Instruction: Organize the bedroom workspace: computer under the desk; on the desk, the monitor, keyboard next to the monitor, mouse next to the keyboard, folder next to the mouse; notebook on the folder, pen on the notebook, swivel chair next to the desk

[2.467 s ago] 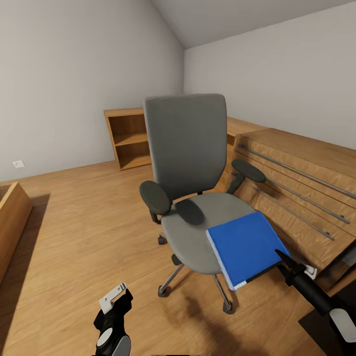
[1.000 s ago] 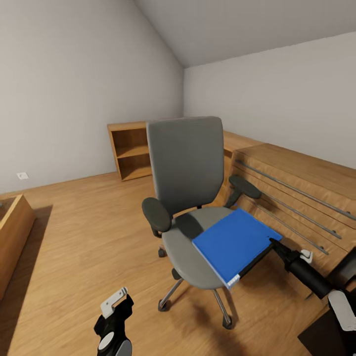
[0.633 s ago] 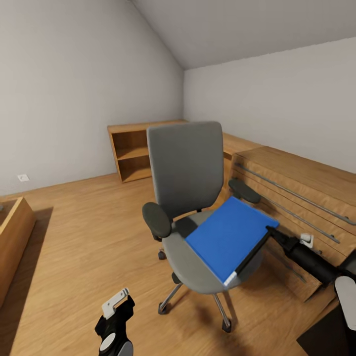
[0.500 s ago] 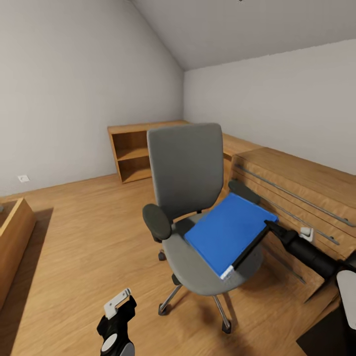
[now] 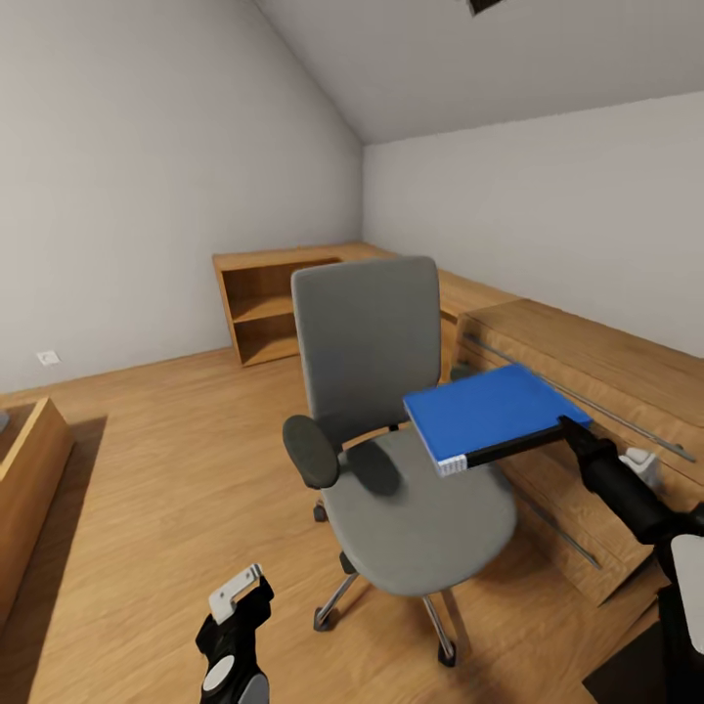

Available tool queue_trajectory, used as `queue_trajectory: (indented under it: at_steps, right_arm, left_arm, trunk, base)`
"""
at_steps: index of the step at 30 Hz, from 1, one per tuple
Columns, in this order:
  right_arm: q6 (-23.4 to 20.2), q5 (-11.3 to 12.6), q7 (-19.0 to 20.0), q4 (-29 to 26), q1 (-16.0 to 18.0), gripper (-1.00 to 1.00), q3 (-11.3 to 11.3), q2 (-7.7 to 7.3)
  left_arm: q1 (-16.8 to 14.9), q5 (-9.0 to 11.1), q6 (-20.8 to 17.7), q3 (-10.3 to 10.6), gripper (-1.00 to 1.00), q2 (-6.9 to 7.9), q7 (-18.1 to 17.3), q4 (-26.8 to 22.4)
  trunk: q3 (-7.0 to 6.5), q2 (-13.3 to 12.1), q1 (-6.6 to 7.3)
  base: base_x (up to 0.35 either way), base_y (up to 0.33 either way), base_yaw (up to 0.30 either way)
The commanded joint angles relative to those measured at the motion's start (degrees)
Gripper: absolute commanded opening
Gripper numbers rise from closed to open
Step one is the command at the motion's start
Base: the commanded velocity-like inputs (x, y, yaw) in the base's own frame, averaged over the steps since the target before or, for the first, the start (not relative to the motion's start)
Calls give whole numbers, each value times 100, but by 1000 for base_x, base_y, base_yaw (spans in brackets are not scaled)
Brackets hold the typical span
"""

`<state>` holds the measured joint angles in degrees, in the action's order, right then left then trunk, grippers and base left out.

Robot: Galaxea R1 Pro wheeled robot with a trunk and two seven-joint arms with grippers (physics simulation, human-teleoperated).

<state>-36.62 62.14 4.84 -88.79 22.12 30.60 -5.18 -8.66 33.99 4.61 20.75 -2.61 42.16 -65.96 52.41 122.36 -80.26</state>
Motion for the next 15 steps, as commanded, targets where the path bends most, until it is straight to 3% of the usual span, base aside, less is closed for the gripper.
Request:
queue_trajectory:
  at_steps: [1, 4, 8, 15]
  right_arm:
    - [-10, 17, 120, 94, 4, -100, 10, 51]
    - [-17, 40, 545, 304, 2, -100, 14, 84]
    - [-31, 44, 1005, 367, -18, -100, 16, 30]
    - [-132, 3, 1107, 14, -54, -100, 8, 61]
  left_arm:
    - [-4, 58, 45, 21, 100, 4, 21, -17]
    - [-4, 56, 43, 21, 100, 5, 14, -34]
    - [-4, 55, 44, 11, 100, 5, 7, -41]
    - [-4, 64, 46, -7, 100, 41, -24, -54]
  trunk:
    - [-13, -39, 24]
    - [-67, -160, 89]
    - [-139, -320, 177]
    - [-265, -601, 331]
  base:
    - [0, 0, 0]
    - [-24, 0, 0]
    - [-247, 0, 0]
    - [-183, 0, 0]
